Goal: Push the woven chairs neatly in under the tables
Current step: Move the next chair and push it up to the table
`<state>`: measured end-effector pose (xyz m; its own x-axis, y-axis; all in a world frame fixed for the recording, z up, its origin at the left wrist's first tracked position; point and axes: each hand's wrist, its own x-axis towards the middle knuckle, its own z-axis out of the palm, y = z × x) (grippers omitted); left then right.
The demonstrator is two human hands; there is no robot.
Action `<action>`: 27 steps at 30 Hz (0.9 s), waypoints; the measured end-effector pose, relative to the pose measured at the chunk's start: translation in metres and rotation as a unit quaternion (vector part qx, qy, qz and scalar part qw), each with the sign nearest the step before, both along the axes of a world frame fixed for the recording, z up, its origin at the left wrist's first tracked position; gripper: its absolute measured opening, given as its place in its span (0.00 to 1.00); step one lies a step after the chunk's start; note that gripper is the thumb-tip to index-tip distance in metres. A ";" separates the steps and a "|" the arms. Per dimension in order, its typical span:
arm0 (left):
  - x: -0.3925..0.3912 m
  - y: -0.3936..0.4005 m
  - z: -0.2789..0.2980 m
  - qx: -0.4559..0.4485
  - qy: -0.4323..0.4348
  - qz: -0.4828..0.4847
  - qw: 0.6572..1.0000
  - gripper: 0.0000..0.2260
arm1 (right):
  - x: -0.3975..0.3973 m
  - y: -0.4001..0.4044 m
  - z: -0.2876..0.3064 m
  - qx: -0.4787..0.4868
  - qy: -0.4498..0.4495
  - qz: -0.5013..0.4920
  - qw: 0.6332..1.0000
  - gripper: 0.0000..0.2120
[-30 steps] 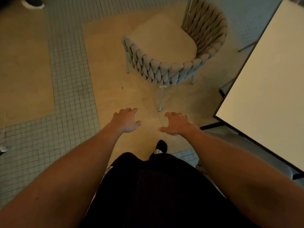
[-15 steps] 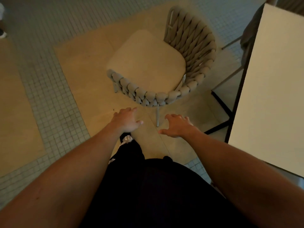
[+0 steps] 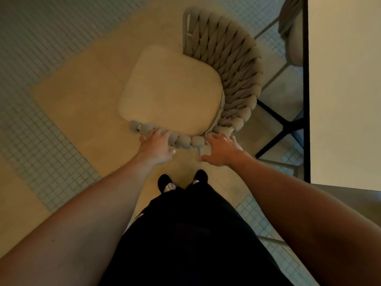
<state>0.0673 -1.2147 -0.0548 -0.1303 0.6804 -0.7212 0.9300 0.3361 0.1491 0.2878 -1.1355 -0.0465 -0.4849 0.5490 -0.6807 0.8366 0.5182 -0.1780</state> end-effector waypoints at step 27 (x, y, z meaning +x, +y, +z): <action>-0.059 0.058 -0.047 0.016 0.069 -0.250 0.966 0.19 | -0.036 0.041 -0.046 0.037 -0.112 0.101 0.988 0.37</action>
<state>0.0081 -1.1563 -0.1013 0.1268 0.7043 -0.6985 0.9866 -0.1626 0.0152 0.2516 -1.0949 -0.0928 -0.4304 0.5094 -0.7452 0.7293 0.6826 0.0454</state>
